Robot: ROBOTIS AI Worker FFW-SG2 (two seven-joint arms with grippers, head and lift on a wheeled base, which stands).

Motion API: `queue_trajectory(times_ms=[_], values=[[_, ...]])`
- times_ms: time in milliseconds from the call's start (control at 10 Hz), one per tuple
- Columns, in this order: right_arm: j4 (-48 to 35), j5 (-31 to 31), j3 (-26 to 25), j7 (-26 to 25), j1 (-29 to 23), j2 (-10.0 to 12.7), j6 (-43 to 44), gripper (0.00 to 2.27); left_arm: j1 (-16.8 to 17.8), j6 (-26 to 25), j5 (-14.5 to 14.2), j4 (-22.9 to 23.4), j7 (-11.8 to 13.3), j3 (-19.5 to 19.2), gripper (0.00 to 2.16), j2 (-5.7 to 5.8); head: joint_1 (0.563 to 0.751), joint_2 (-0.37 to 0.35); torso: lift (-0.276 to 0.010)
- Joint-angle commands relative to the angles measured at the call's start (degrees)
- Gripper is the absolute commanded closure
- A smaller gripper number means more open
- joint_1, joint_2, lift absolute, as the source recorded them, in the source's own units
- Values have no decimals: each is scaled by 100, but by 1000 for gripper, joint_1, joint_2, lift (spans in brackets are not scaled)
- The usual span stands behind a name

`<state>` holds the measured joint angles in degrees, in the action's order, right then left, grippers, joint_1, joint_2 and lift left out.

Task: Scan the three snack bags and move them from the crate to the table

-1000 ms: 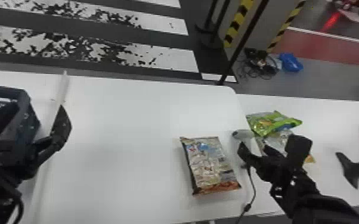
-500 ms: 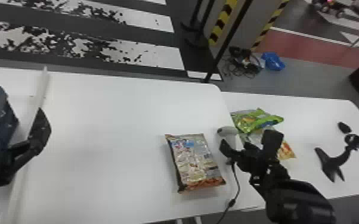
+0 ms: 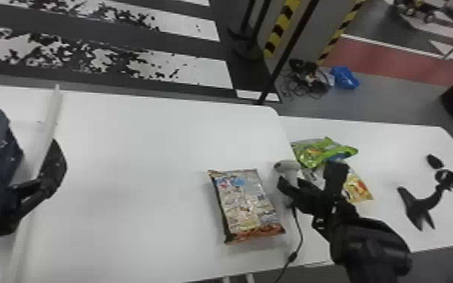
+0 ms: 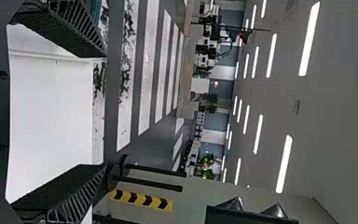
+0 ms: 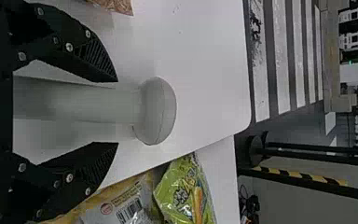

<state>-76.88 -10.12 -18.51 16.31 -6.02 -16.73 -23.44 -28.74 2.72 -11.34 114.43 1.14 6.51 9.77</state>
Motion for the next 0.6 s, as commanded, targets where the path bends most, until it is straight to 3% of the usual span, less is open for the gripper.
queue_trajectory(times_ms=[0, 100, 500], values=[[24, 45, 5, 92, -4, -5, 115, 2229, 26, -75, 0, 0, 0, 0, 19, 8, 695, -350, -62], [-266, 71, 23, -5, -285, 21, 485, 2229, 43, -128, 0, 0, -9, 0, 19, 8, 695, -350, -62], [-917, -298, -215, -40, -716, 38, 256, 2233, 43, -128, 0, 0, 0, 44, 19, 8, 695, -350, -62]])
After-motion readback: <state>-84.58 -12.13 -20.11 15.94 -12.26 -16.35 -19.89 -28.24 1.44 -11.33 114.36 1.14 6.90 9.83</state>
